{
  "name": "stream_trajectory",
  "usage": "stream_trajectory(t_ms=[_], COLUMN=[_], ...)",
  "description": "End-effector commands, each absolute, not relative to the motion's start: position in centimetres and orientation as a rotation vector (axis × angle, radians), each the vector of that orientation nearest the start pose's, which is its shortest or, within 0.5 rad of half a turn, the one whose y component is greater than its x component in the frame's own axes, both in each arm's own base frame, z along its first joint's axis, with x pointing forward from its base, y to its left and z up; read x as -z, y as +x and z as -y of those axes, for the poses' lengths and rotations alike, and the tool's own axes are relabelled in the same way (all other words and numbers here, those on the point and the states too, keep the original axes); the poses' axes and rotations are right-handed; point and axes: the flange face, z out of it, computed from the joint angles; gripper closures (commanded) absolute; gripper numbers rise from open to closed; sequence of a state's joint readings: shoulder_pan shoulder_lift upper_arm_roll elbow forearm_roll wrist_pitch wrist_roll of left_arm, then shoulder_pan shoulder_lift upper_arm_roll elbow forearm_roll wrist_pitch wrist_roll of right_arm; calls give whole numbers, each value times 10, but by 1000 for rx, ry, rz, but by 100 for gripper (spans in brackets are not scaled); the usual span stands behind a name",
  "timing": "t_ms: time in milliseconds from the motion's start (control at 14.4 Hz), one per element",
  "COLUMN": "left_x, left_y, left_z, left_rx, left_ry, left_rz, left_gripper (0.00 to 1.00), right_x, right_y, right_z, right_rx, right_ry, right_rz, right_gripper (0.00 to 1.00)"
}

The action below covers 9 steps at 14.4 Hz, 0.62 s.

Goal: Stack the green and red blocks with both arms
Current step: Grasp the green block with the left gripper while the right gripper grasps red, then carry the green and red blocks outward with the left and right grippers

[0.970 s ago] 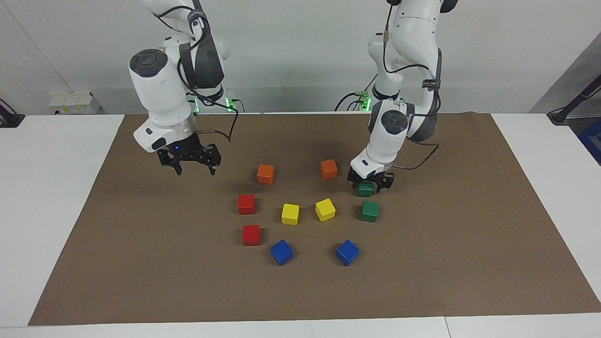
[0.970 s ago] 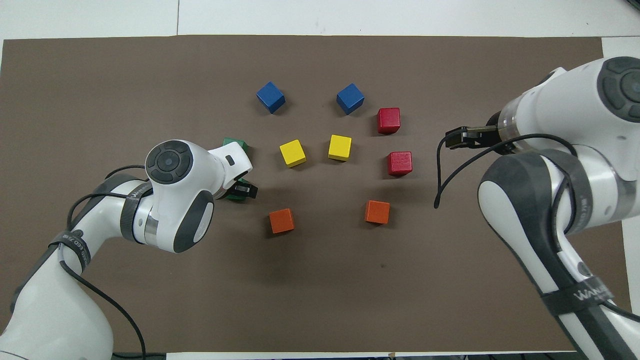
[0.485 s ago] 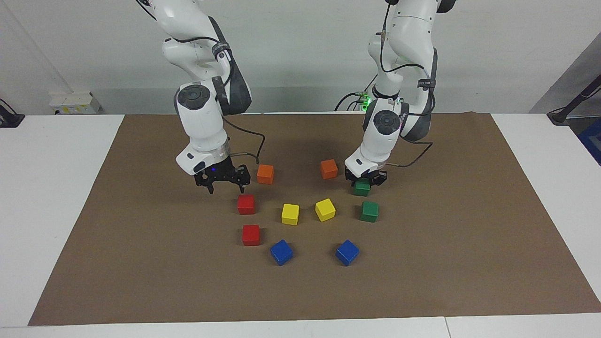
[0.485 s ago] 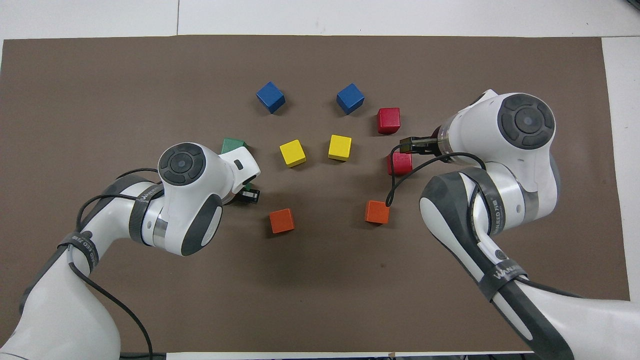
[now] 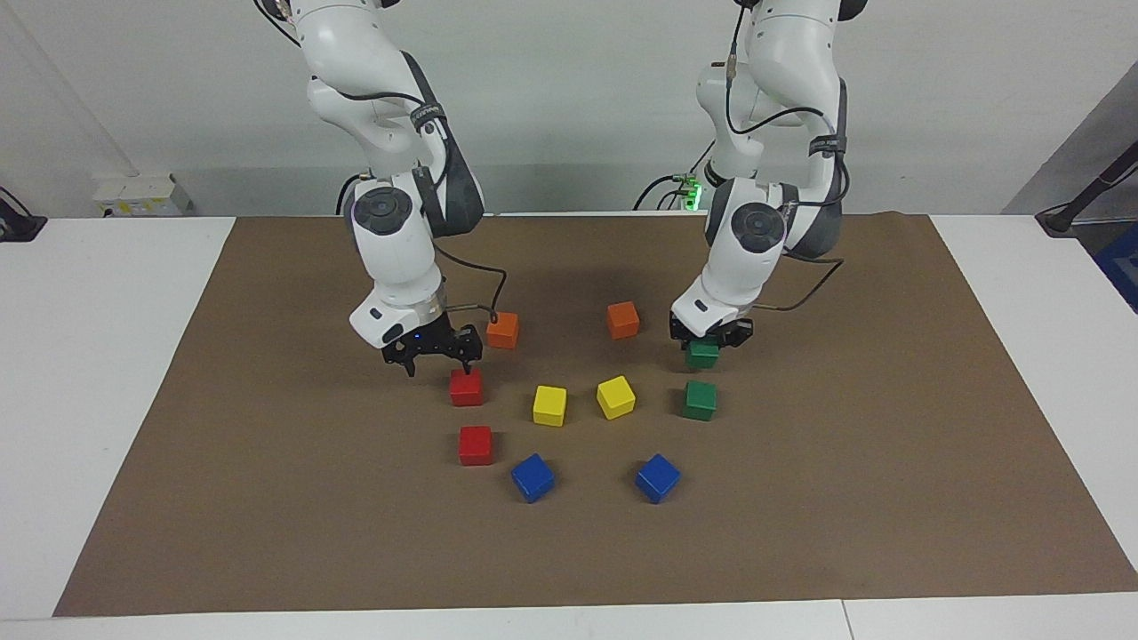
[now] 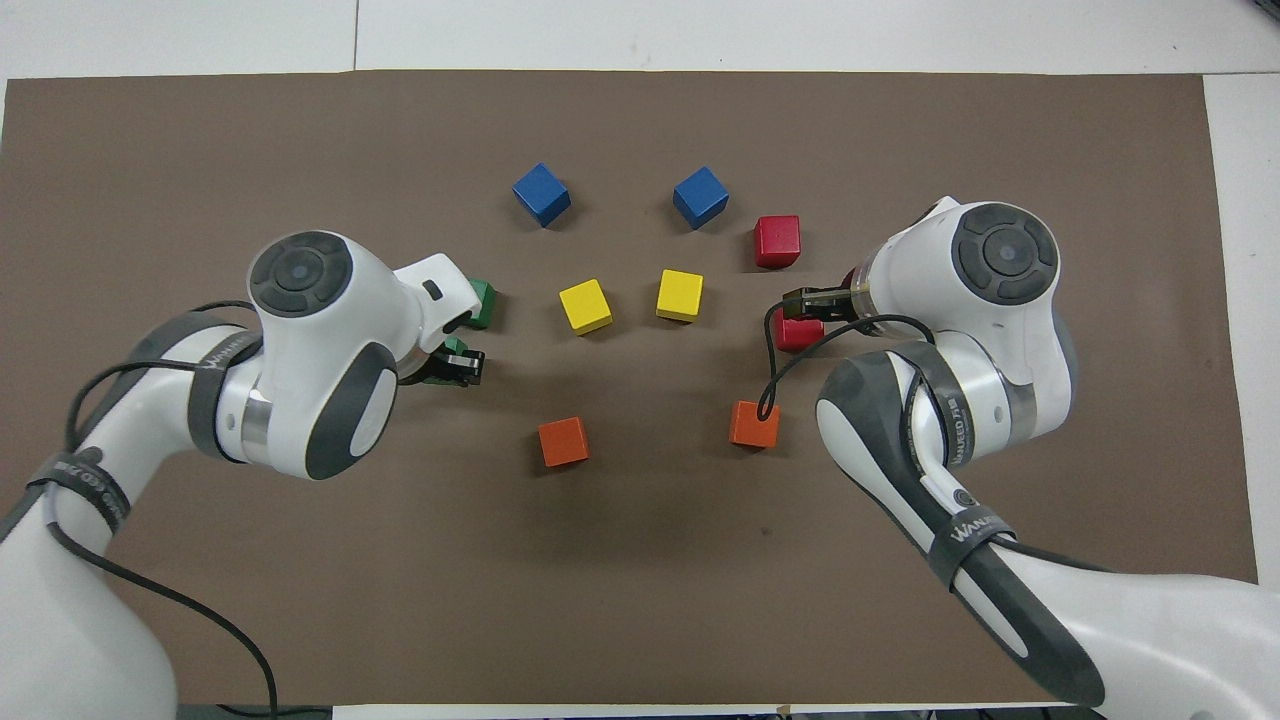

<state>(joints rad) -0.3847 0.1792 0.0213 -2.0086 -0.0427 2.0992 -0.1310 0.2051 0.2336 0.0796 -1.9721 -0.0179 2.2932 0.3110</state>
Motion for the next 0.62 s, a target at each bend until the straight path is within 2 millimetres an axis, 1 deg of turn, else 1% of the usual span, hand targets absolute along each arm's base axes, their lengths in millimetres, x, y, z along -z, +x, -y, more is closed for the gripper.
stream_trajectory(t_ms=[0,139,208,277,347,485,554], left_x=[-431,-467,-483,-496,-505,-505,-496], left_y=[551,554,552,549,544,539,531], left_z=[159,116,92,67,43,-5,-33], left_rx=[-165,-150,-124,-107,-109,-113,-110], left_ry=[-3194,-3211,-3219,-3224,-3228,-3233,-3236], left_rz=[-178,-89,-83,-66,-62,-130,-164], left_gripper=[100,100,100,100,100,100,100], right_x=[-347,-341,-338,-334,-330,-324,-320], right_y=[584,583,583,583,581,581,582], right_z=[-178,-180,-181,-185,-190,-191,-193], right_rx=[121,109,101,94,87,78,80], right_ry=[-3108,-3117,-3118,-3119,-3120,-3122,-3121], right_rz=[-37,-23,-21,-11,-4,-14,-12], right_gripper=[0,0,0,0,0,0,0])
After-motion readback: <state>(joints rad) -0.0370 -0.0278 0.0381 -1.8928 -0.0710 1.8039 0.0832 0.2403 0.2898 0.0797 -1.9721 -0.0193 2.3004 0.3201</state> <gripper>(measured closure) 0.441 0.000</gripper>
